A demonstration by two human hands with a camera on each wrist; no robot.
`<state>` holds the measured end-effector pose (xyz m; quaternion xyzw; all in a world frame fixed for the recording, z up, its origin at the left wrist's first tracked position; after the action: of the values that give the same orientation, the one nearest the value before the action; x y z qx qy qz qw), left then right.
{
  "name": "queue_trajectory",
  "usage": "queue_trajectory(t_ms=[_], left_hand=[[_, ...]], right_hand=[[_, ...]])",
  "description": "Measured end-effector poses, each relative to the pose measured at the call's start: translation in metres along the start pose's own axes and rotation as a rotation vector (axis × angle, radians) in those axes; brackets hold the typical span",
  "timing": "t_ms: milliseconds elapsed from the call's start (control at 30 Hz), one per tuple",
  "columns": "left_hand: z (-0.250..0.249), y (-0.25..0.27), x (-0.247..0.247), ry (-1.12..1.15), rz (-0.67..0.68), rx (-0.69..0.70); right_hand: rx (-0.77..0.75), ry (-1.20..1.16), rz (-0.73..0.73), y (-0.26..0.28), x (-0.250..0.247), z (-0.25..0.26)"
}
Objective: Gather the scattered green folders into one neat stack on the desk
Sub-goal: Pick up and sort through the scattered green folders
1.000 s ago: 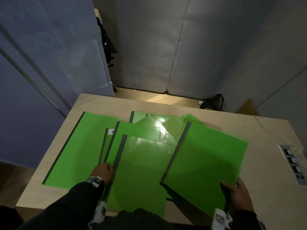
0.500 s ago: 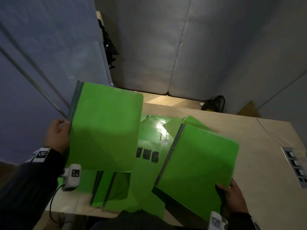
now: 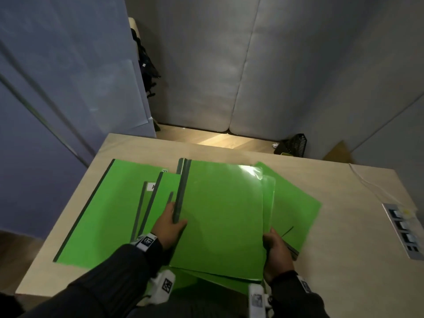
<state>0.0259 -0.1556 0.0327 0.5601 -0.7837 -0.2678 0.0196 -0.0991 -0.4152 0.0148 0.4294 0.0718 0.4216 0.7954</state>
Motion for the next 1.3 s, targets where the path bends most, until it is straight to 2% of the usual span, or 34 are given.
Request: queue_trajectory(t_ms=[100, 233, 267, 367, 400, 467, 567, 633, 700, 800, 933, 1067, 1167, 1300], left_hand=[[-0.002, 0.002, 0.005, -0.054, 0.043, 0.049], [0.007, -0.007, 0.015, -0.232, 0.234, 0.102], [0.017, -0.012, 0.013, -0.331, 0.243, 0.102], [0.058, -0.023, -0.012, -0.787, 0.068, -0.002], [0.072, -0.024, -0.020, -0.865, 0.021, -0.055], [0.089, -0.023, -0.025, -0.901, -0.008, -0.106], [0.091, -0.024, -0.016, -0.910, -0.031, -0.045], [0.088, -0.027, -0.008, -0.835, -0.035, -0.036], [0.084, -0.028, -0.007, -0.705, -0.027, -0.087], [0.070, -0.028, -0.029, -0.564, -0.074, -0.118], [0.037, -0.030, -0.117, -0.391, -0.352, -0.050], [0.009, -0.022, -0.201, -0.093, -0.534, 0.086], [-0.013, -0.018, -0.210, 0.165, -0.499, 0.143], [-0.025, -0.022, -0.164, 0.188, -0.379, 0.165]], right_hand=[[-0.002, 0.029, -0.033, 0.000, -0.009, 0.000], [-0.067, 0.108, -0.061, -0.004, -0.025, -0.002], [-0.079, 0.098, -0.068, -0.003, -0.029, -0.001], [-0.138, 0.046, -0.111, -0.003, -0.048, 0.004], [-0.163, 0.040, -0.140, -0.002, -0.056, 0.007], [-0.185, 0.050, -0.154, 0.006, -0.065, 0.013], [-0.170, 0.023, -0.147, 0.015, -0.079, 0.017], [-0.168, 0.011, -0.130, 0.018, -0.085, 0.017], [-0.170, 0.023, -0.137, 0.020, -0.090, 0.016], [-0.178, 0.047, -0.171, 0.022, -0.098, 0.016], [-0.181, 0.054, -0.210, 0.026, -0.106, 0.014], [-0.158, 0.029, -0.195, 0.024, -0.095, 0.010], [-0.173, 0.033, -0.162, 0.020, -0.074, 0.011], [-0.177, 0.050, -0.119, 0.018, -0.043, 0.011]])
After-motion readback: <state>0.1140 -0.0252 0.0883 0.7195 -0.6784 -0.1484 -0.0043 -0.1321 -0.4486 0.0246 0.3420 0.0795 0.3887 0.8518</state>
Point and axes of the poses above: each hand's wrist, its own y-axis away from the middle knuckle, its own x-axis out of the palm, z = x × y, the point moved 5 cm from there along -y, towards the middle knuckle, and after that the axes turned 5 degrees about x, right-handed, at the moved point
